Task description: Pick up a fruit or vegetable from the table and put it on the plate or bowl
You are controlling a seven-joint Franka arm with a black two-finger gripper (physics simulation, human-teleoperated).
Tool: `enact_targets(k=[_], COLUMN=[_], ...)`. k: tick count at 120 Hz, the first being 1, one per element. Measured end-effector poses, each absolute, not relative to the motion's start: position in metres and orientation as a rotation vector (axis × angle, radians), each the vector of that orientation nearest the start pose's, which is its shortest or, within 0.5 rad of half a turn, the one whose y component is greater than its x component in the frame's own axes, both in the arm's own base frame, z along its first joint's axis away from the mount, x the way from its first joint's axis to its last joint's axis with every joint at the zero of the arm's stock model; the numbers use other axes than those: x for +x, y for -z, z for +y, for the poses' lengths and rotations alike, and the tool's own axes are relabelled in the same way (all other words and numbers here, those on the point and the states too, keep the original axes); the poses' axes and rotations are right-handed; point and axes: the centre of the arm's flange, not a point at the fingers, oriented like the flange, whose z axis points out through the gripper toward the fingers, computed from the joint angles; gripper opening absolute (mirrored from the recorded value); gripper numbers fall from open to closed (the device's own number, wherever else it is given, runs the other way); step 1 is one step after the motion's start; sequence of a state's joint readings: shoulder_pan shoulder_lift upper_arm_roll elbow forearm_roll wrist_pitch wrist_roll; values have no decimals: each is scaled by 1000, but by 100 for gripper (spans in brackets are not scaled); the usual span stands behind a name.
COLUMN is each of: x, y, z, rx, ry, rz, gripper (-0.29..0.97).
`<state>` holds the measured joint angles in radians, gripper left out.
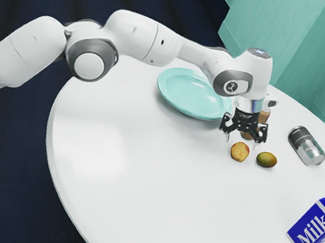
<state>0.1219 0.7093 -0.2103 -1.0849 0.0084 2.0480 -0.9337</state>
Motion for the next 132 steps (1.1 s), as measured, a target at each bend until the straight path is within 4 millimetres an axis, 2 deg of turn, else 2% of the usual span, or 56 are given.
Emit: enact_targets(k=[17, 38, 61, 100, 110, 120, 126, 132], x=[775, 777, 778, 778, 776, 769, 754, 728], y=[-421, -420, -420, -413, -424, -445, -468, -499], z=[-14, -20, -20, -21, -25, -30, -36, -39], rx=[-3043, -3074, -3093, -3094, -3089, -3064, -3039, -3005], ry=[273, 302, 324, 312, 331, 368, 396, 422], rz=[-1419, -1352, -1307, -1295, -1302, -1308, -1304, -1312], gripper=[68, 67, 47, 34, 32, 28, 27, 26])
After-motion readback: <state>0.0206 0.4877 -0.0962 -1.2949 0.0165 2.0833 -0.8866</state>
